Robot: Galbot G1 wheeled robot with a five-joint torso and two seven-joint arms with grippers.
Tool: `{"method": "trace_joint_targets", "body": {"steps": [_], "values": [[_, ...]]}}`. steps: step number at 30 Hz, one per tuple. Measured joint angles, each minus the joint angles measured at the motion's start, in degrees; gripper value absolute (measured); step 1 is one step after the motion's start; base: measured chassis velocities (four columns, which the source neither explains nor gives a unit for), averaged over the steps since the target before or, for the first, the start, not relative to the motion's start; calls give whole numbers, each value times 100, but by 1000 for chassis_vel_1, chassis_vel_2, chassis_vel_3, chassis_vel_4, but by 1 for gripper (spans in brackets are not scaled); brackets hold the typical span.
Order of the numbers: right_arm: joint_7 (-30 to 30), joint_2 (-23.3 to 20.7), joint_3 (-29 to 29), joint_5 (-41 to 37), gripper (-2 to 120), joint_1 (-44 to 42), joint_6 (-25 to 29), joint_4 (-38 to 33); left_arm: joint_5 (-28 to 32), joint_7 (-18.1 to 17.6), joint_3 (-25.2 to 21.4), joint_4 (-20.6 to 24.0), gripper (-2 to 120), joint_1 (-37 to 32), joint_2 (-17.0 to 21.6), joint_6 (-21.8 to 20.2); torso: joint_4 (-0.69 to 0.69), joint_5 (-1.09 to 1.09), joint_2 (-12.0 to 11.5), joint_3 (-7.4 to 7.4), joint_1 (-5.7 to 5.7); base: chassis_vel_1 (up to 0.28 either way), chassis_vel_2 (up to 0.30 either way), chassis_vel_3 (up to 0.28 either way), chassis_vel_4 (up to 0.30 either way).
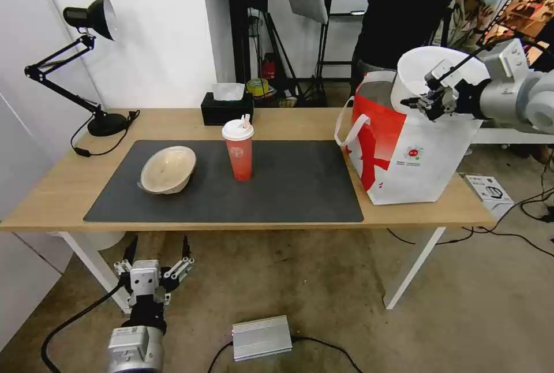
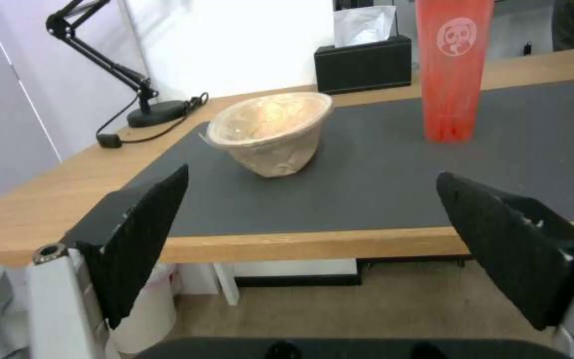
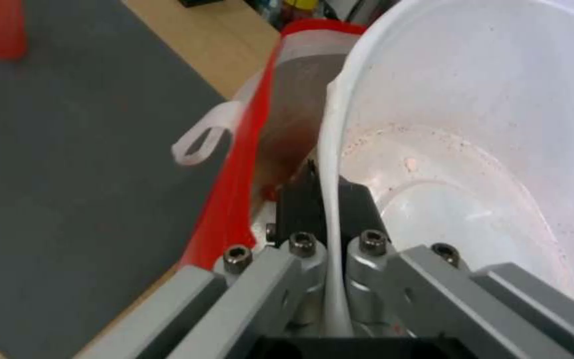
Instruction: Pick up the trash from the table and place it into the takeout bag.
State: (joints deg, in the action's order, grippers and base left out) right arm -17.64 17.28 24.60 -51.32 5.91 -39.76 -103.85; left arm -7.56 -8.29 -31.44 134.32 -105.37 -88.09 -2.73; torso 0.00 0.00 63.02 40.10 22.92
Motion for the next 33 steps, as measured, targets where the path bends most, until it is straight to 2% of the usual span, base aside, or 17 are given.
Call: {"method": "trace_joint_targets", "body": {"steps": [13, 16, 22, 25, 27, 29, 33], "values": [[147, 26, -38, 9, 2, -164, -2, -74, -31, 5, -9, 63, 100, -78, -20, 92, 0, 0, 0, 0, 0, 0, 0, 0, 0], [208, 67, -28, 12, 18, -173, -2, -72, -33, 5, -11, 85, 100, -100, -27, 94, 0, 0, 0, 0, 0, 0, 0, 0, 0], [225, 109, -23, 5, 32, -167, -2, -51, -35, 6, -19, 99, 100, -113, -30, 94, 0, 0, 0, 0, 0, 0, 0, 0, 0], [227, 127, -23, -14, 47, -161, -1, -42, -37, 6, -19, 102, 100, -123, -33, 94, 0, 0, 0, 0, 0, 0, 0, 0, 0], [229, 132, -23, -15, 51, -160, 0, -38, -38, 6, -19, 102, 100, -123, -34, 94, 0, 0, 0, 0, 0, 0, 0, 0, 0], [229, 141, -23, -17, 62, -158, 3, -29, -39, 6, -19, 102, 100, -123, -34, 94, 0, -1, 0, 0, 0, 0, 0, 0, 0], [230, 144, -23, -17, 76, -158, 6, -27, -41, 6, -17, 102, 100, -121, -36, 94, 0, 0, 0, 0, 0, 0, 0, 0, 0]]}}
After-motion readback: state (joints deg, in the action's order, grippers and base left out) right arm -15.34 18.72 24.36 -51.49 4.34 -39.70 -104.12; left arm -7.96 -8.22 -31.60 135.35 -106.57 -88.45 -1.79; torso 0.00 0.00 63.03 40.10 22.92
